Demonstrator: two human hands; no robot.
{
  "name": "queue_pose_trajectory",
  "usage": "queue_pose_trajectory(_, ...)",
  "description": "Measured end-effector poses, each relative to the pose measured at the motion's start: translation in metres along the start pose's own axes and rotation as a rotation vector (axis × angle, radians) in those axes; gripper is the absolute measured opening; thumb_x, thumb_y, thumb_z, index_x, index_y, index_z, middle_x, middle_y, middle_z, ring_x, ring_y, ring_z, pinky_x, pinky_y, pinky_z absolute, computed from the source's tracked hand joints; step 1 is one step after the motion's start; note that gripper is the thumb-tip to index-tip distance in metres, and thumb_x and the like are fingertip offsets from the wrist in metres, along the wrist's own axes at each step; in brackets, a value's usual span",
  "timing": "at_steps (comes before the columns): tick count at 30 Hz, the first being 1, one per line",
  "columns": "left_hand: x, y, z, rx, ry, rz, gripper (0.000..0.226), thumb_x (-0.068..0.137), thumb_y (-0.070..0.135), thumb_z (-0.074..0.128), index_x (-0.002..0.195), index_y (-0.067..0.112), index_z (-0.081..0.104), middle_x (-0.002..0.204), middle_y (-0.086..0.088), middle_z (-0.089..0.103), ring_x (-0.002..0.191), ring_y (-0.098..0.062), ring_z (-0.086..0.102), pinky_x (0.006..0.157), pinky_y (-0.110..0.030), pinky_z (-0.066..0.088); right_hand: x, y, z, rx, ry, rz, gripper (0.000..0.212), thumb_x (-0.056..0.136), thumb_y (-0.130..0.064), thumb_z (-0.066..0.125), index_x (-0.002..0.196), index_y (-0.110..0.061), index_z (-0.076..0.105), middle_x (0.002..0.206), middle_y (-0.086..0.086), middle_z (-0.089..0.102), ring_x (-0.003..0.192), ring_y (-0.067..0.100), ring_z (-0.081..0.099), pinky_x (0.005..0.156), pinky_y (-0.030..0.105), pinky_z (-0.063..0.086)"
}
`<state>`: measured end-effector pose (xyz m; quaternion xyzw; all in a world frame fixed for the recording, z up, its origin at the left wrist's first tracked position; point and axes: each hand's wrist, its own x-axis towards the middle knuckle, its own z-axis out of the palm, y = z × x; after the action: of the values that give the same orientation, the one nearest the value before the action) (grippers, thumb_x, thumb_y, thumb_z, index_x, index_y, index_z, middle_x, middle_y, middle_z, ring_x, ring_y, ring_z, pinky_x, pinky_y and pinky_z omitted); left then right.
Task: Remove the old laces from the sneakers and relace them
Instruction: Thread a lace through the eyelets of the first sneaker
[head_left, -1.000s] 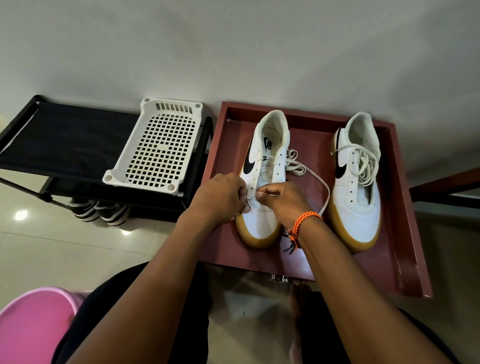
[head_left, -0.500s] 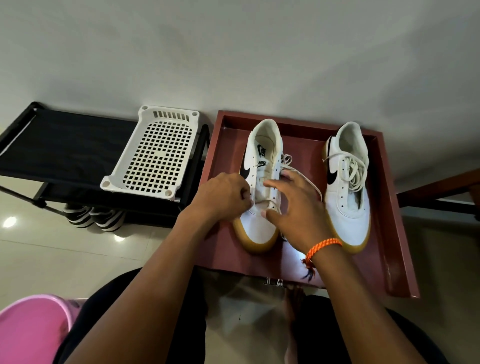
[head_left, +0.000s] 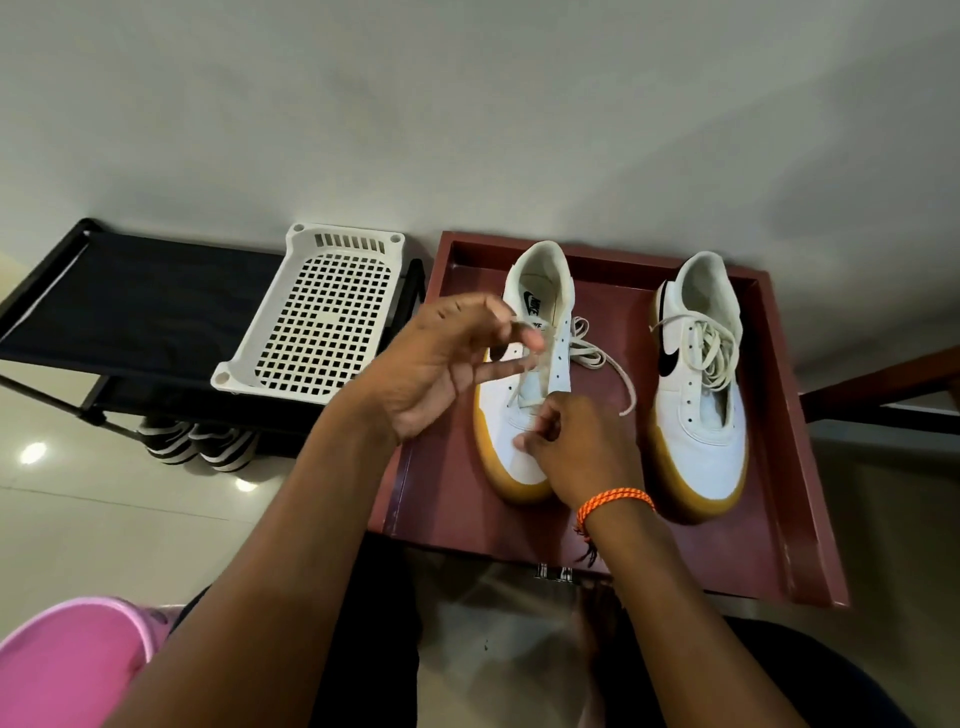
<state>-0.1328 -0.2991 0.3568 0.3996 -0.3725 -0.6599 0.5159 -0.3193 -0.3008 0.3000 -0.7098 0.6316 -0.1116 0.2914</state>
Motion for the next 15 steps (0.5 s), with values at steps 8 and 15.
queue_pose_trajectory(8,-0.002,0.016,-0.016,-0.530,-0.001,-0.008,0.007,0.097,0.015,0.055,0.096,0.013,0.061,0.088,-0.009,0.070,0.065,-0.020,0.073,0.049,-0.025,0.059,0.004,0.002,-0.004,0.046,-0.043,-0.015,0.028,0.079,-0.032,0.088,0.074,-0.023,0.062,0.074,-0.011,0.065,0.077,0.013,0.064,0.073,0.036,0.056)
queue_pose_trajectory(15,0.010,-0.044,-0.018,1.379,0.122,-0.380,0.047,0.101,0.067,0.053,0.078,0.027,0.062,0.080,-0.002,0.071,0.070,-0.027,0.070,0.071,-0.037,0.057,0.012,0.007,-0.008,0.117,-0.111,-0.005,0.029,0.076,-0.031,0.091,0.070,-0.020,0.064,0.061,-0.008,0.063,0.064,0.013,0.062,0.069,0.038,0.057)
